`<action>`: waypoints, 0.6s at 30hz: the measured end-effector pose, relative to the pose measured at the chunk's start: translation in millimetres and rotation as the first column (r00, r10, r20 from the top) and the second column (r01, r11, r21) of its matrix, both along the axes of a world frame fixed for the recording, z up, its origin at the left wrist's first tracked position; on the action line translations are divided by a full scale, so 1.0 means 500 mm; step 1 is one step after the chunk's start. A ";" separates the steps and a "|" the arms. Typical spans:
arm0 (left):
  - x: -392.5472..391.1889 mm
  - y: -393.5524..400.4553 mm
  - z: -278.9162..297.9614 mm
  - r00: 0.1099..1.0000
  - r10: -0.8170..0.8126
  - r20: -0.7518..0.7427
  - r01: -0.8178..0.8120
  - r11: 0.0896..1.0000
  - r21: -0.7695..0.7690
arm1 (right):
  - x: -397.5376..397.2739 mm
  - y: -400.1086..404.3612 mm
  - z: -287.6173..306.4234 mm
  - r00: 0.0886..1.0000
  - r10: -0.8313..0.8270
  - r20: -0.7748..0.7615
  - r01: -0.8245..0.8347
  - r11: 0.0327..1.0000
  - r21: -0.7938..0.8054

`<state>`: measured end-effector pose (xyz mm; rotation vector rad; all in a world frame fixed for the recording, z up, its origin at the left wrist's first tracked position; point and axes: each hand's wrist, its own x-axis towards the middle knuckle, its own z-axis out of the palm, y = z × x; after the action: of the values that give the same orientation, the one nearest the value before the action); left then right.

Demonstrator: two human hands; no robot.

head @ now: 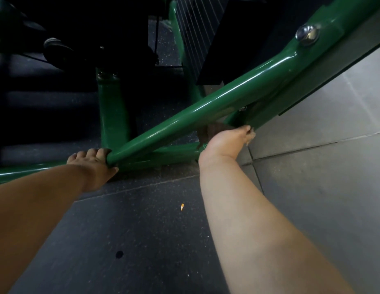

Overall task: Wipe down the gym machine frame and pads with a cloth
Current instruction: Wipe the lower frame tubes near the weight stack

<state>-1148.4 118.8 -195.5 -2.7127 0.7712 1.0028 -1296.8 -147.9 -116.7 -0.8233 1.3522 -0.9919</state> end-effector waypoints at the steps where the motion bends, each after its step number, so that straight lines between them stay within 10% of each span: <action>1: -0.001 0.002 -0.002 1.000 0.001 0.002 -0.001 1.000 -0.006 | -0.002 0.019 0.016 0.999 0.022 0.030 -0.020 0.997 -0.071; 7: 0.002 -0.021 0.034 0.993 0.088 -0.080 -0.090 0.995 -0.029 | -0.004 0.041 0.043 1.000 -0.012 0.020 0.015 0.987 -0.160; 12: -0.048 -0.100 0.151 0.984 -0.009 -0.177 -0.074 0.885 -0.459 | -0.040 0.017 -0.006 0.995 0.034 0.091 -0.040 0.997 0.062; 18: -0.100 -0.175 0.239 0.984 -0.044 -0.171 -0.090 0.704 -0.704 | -0.003 0.027 0.083 0.998 -0.067 -0.023 0.054 0.930 -0.364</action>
<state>-1198.3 31.0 -75.9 -3.2924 1.4217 1.1404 -1298.1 -134.2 -75.4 -1.0840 1.2458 -1.3059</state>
